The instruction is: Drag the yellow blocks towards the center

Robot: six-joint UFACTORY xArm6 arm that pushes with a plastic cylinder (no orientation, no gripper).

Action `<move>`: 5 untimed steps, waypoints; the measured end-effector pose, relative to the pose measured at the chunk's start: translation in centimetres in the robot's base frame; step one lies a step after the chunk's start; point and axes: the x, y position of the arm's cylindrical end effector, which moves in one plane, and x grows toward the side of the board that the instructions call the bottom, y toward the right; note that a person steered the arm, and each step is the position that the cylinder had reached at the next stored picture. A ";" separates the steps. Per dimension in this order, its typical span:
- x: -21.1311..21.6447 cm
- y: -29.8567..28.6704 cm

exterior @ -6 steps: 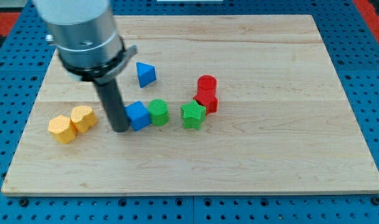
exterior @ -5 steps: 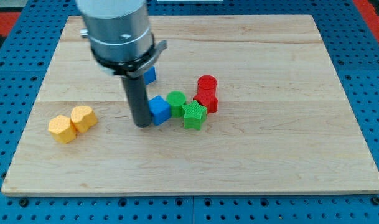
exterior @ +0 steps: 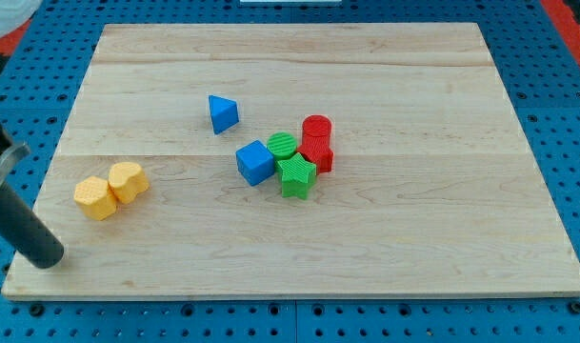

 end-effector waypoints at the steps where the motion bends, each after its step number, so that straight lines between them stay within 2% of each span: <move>1: -2.6 0.3; 4: -6.9 3.6; 5: -8.5 6.9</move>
